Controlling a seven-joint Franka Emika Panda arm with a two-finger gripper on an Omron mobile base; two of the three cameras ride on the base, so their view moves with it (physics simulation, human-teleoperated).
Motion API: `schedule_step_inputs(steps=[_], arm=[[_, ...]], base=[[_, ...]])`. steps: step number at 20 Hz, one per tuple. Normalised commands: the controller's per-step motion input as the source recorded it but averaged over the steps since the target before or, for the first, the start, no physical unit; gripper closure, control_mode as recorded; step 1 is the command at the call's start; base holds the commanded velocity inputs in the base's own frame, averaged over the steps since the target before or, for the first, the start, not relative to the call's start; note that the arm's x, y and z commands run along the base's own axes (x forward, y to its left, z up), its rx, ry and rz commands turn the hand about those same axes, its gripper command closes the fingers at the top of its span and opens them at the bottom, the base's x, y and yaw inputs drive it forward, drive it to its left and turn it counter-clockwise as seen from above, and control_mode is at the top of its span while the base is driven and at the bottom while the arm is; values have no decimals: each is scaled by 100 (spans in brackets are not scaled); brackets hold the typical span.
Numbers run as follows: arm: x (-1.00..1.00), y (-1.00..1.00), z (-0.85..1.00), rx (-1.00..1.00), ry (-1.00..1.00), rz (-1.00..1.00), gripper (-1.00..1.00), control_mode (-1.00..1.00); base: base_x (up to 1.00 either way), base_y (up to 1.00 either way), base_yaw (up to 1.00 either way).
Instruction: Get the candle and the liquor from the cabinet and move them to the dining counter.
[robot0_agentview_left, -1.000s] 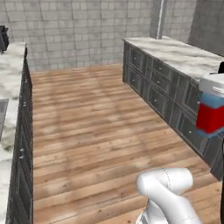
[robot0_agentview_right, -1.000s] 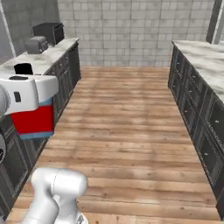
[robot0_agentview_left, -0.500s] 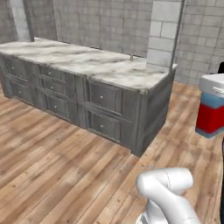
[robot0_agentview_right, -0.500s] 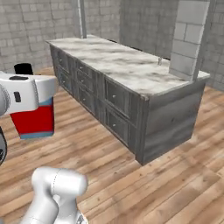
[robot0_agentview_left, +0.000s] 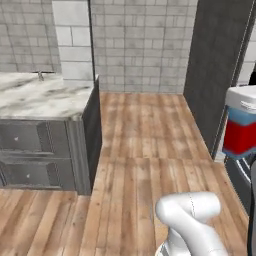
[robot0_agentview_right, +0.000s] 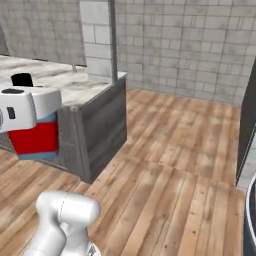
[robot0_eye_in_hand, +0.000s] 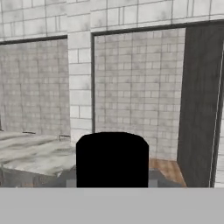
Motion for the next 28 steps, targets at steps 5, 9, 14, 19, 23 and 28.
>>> schedule_step_inputs(steps=[5, 9, 14, 19, 23, 28], arm=[[0, 0, 0, 0, 0, 0, 100, 100], [0, 0, 0, 0, 0, 0, 100, 100], [0, 0, 0, 0, 0, 0, 100, 100], [0, 0, 0, 0, 0, 0, 100, 100], [0, 0, 0, 0, 0, 0, 100, 100], [0, 0, 0, 0, 0, 0, 100, 100]], base=[[100, 19, -52], [100, 15, -45], [100, 0, -43], [100, 0, -29], [100, 8, -9], [100, 7, -1]])
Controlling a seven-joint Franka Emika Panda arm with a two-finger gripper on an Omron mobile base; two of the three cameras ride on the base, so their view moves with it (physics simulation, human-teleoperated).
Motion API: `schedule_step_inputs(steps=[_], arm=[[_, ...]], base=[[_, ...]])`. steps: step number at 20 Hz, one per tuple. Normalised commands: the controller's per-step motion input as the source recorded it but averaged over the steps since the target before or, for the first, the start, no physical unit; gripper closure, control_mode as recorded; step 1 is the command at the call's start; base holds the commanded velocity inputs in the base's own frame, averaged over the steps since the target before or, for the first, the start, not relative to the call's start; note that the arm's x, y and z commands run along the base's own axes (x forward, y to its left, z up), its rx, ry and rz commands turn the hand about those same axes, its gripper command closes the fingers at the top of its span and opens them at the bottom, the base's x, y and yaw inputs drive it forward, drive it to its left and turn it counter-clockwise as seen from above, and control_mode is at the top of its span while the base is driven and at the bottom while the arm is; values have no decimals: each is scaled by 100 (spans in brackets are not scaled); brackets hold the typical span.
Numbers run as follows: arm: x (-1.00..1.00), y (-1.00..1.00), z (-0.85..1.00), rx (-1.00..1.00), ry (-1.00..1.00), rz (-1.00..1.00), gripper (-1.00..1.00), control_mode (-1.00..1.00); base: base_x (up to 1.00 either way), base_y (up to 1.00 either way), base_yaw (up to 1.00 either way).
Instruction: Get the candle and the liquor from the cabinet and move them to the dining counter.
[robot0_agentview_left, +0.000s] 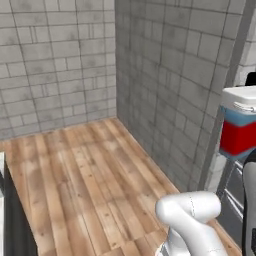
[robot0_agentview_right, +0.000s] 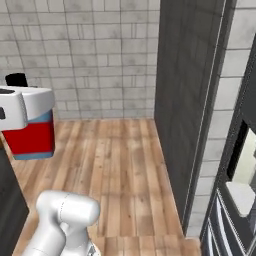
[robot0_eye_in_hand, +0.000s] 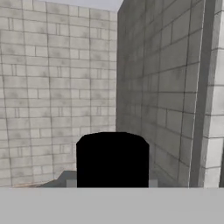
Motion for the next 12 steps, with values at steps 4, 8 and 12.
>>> schedule_step_inputs(steps=[4, 8, 12], arm=[[0, 0, 0, 0, 0, 0, 100, 100], [0, 0, 0, 0, 0, 0, 100, 100], [0, 0, 0, 0, 0, 0, 100, 100]], base=[[100, 1, 13], [100, 0, 43], [100, 0, 58]])
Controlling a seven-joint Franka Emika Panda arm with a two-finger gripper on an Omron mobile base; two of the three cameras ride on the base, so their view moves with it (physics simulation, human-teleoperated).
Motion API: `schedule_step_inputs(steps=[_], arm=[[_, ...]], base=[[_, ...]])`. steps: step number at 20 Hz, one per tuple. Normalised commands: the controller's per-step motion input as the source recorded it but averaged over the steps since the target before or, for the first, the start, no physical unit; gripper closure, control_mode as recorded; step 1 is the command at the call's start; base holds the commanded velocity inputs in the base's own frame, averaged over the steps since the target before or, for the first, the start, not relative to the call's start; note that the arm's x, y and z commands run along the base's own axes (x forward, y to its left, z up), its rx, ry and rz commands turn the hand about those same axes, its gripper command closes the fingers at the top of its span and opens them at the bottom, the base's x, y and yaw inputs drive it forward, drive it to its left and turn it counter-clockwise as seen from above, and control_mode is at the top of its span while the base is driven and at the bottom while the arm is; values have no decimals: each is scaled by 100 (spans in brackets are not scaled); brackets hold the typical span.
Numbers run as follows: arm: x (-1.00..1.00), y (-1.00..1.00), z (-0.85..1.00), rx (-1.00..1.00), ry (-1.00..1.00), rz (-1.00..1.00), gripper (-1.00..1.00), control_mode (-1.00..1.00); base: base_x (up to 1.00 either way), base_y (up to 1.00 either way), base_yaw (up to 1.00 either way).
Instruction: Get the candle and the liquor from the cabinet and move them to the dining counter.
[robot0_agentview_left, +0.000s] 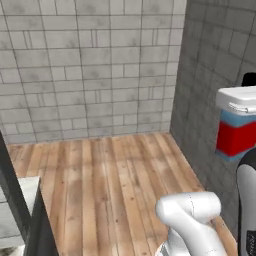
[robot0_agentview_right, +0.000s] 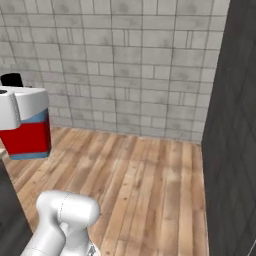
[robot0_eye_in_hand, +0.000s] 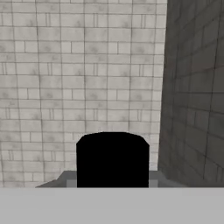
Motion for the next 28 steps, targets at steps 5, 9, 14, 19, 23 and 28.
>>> schedule_step_inputs(steps=[5, 9, 14, 19, 23, 28], arm=[[0, 0, 0, 0, 0, 0, 100, 100], [0, 0, 0, 0, 0, 0, 100, 100], [0, 0, 0, 0, 0, 0, 100, 100], [0, 0, 0, 0, 0, 0, 100, 100], [0, 0, 0, 0, 0, 0, 100, 100], [0, 0, 0, 0, 0, 0, 100, 100]], base=[[100, -14, 52], [99, -55, 32], [97, -67, 26], [94, -86, 31], [86, -86, 33], [89, -66, 52]])
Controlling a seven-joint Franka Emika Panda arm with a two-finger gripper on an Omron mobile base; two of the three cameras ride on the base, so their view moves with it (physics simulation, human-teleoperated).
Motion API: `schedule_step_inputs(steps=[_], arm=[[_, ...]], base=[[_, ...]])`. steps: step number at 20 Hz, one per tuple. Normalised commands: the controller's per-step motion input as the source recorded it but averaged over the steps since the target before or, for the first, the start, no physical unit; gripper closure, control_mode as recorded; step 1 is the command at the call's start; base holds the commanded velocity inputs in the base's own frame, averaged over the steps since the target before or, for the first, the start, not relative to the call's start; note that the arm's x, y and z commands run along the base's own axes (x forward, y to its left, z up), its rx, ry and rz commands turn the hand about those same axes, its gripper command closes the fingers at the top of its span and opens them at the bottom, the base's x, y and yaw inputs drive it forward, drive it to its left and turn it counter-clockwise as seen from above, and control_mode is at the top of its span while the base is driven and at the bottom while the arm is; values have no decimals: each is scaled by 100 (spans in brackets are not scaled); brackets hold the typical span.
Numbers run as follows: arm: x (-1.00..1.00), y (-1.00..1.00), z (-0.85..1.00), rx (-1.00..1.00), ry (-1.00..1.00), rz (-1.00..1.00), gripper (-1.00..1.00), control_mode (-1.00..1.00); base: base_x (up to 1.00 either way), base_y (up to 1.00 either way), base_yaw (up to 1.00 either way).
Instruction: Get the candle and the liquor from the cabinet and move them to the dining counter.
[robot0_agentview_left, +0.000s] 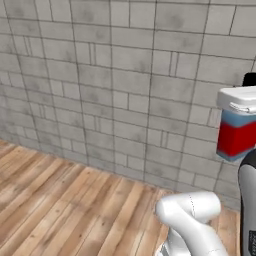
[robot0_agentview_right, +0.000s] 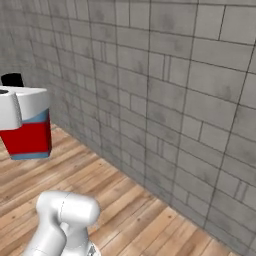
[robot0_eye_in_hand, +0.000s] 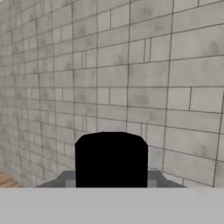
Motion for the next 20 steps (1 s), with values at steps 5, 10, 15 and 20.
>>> schedule_step_inputs(steps=[5, 10, 15, 20], arm=[[0, 0, 0, 0, 0, 0, 100, 100], [0, 0, 0, 0, 0, 0, 100, 100], [0, 0, 0, 0, 0, 0, 100, 100], [0, 0, 0, 0, 0, 0, 100, 100]], base=[[82, -24, 76], [74, -20, 80], [78, -25, 76], [78, -26, 76]])
